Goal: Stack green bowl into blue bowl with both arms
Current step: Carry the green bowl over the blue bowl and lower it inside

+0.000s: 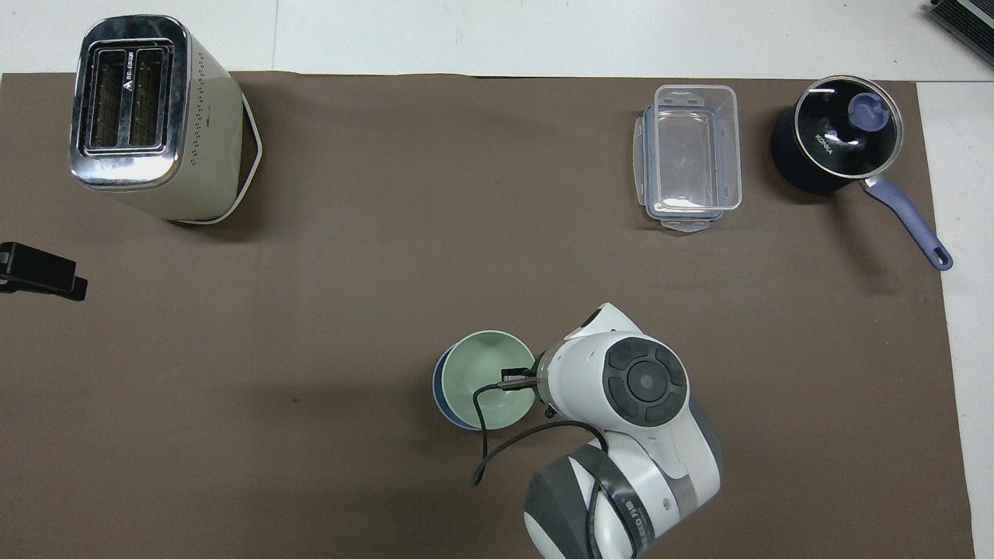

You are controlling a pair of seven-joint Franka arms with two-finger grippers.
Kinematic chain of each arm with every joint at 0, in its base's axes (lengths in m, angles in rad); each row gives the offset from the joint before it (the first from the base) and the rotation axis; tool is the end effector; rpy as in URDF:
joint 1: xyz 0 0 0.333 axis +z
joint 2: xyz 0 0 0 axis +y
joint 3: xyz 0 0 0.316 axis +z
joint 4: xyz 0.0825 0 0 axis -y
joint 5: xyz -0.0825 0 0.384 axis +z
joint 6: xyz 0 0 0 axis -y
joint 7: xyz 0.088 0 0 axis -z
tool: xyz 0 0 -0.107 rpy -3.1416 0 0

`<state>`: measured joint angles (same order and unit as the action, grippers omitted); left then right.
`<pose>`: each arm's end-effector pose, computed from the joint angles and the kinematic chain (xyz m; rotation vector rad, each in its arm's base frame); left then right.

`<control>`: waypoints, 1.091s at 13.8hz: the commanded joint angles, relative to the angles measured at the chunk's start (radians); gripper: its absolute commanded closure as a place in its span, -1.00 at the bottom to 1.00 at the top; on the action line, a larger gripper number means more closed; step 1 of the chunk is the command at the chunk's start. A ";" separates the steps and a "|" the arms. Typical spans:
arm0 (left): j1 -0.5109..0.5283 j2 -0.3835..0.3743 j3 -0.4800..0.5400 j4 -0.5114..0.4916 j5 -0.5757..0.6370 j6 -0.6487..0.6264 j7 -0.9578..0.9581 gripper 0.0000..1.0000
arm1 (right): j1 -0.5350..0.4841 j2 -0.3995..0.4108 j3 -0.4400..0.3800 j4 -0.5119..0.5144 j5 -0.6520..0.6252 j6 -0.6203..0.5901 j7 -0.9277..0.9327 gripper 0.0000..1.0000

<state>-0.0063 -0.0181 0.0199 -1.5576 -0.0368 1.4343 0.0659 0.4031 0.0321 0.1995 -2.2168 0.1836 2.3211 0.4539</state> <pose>0.5343 0.0030 0.6293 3.0951 -0.0858 -0.1606 0.4424 0.3080 0.3698 -2.9796 -0.0415 0.0160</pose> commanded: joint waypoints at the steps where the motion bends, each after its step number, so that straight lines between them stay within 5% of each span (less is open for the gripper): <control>1: 0.003 -0.023 -0.003 -0.021 0.017 0.000 -0.011 -1.00 | 0.034 0.040 -0.006 0.022 0.019 0.006 0.011 1.00; 6: 0.003 -0.023 -0.003 -0.021 0.017 0.000 -0.011 -1.00 | 0.036 0.055 -0.006 0.029 0.019 0.011 0.022 1.00; 7: 0.003 -0.022 -0.003 -0.021 0.017 0.000 -0.011 -1.00 | 0.036 0.057 -0.006 0.034 0.019 0.011 0.023 0.83; 10: 0.003 -0.022 -0.002 -0.021 0.017 0.000 -0.011 -1.00 | 0.031 0.052 -0.008 0.061 0.011 0.008 0.019 -0.28; 11: 0.003 -0.023 -0.003 -0.021 0.017 0.000 -0.011 -1.00 | 0.020 0.048 -0.008 0.081 0.011 -0.005 0.017 -0.32; 14: 0.003 -0.023 -0.003 -0.021 0.017 0.000 -0.011 -1.00 | -0.044 -0.015 -0.017 0.097 0.002 -0.022 0.019 -0.95; 15: 0.003 -0.022 -0.003 -0.021 0.017 0.000 -0.011 -1.00 | -0.087 -0.047 -0.017 0.097 -0.004 -0.044 0.006 -1.00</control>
<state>-0.0063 -0.0182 0.0201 -1.5576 -0.0368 1.4343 0.0658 0.3891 0.0522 0.1788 -2.1161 0.1824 2.3177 0.4582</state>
